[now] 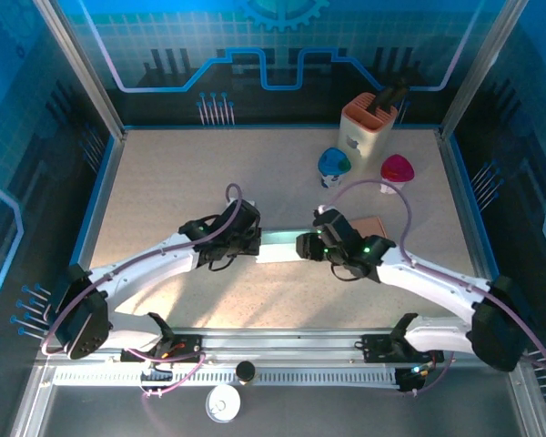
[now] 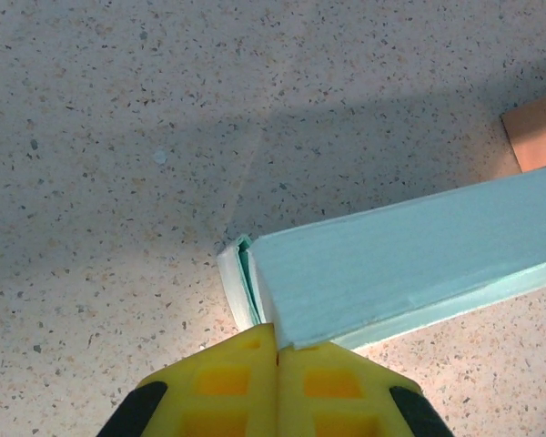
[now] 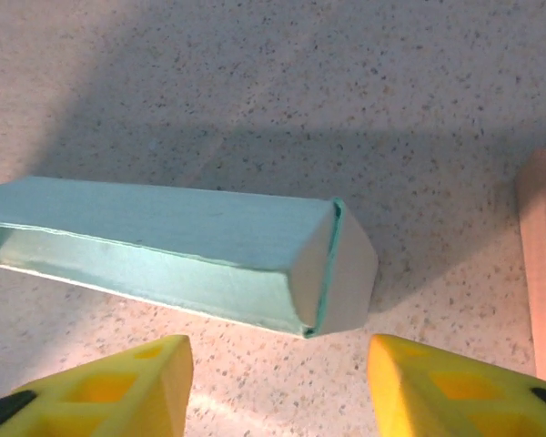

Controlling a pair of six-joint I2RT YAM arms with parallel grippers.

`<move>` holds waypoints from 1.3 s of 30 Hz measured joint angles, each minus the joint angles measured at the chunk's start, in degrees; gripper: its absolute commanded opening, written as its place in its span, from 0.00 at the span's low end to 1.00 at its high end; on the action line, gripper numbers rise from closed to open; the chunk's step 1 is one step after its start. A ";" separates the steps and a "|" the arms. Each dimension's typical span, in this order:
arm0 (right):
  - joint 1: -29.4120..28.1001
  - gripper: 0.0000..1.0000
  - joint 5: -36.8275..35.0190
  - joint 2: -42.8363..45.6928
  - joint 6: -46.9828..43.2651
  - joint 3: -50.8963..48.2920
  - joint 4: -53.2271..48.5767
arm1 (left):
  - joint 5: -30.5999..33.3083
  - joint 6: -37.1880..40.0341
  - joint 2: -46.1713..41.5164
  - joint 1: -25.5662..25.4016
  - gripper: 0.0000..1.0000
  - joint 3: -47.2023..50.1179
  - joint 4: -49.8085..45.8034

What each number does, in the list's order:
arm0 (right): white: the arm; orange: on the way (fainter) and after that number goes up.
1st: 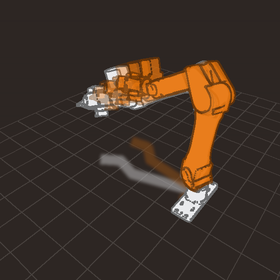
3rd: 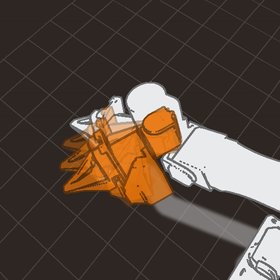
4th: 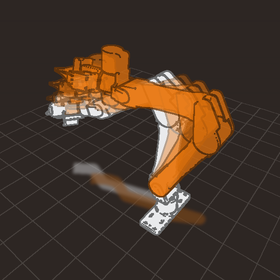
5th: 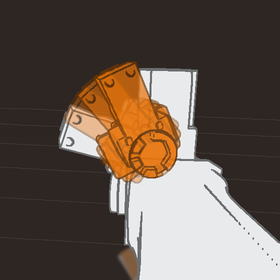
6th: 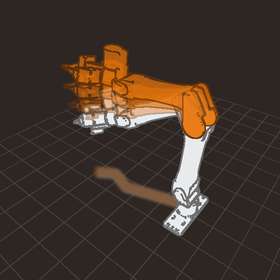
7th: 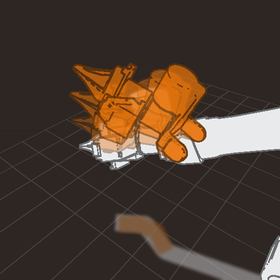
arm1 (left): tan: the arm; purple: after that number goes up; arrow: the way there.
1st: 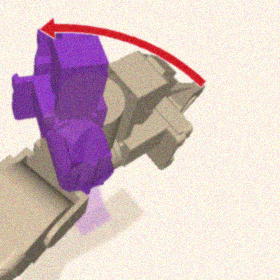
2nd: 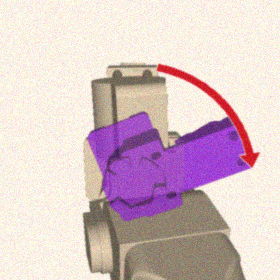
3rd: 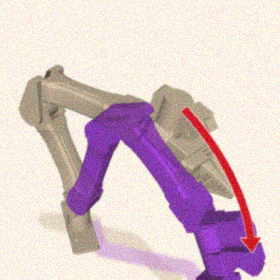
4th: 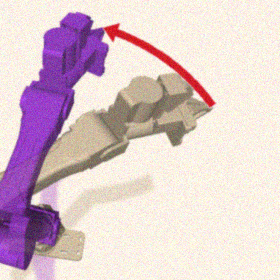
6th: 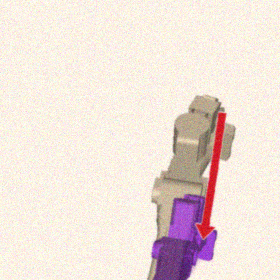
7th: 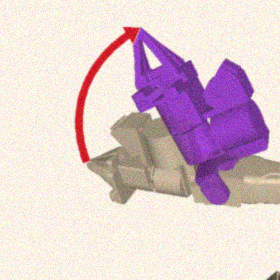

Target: Fold the paper box

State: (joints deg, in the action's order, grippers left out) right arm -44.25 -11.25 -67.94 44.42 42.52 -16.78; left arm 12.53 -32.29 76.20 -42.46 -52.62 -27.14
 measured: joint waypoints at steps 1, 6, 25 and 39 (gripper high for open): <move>0.85 0.61 1.51 1.14 1.88 -0.90 0.55 | 0.48 -0.42 -0.11 -0.33 0.00 0.24 0.26; 3.96 0.72 8.07 6.38 12.41 -5.14 5.75 | 2.64 -1.55 -0.57 -1.70 0.00 1.05 0.94; 12.09 0.78 20.22 2.89 50.05 -15.74 30.75 | 5.77 -3.80 -1.20 -4.15 0.00 2.32 2.23; 13.90 0.55 21.11 -0.04 53.11 -17.00 33.99 | 6.54 -3.82 -1.22 -5.09 0.03 2.32 2.16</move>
State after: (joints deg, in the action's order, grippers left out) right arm -30.35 9.87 -67.99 97.54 25.52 17.21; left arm 19.07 -36.12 74.98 -47.55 -50.30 -24.97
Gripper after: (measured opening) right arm 0.567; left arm 0.052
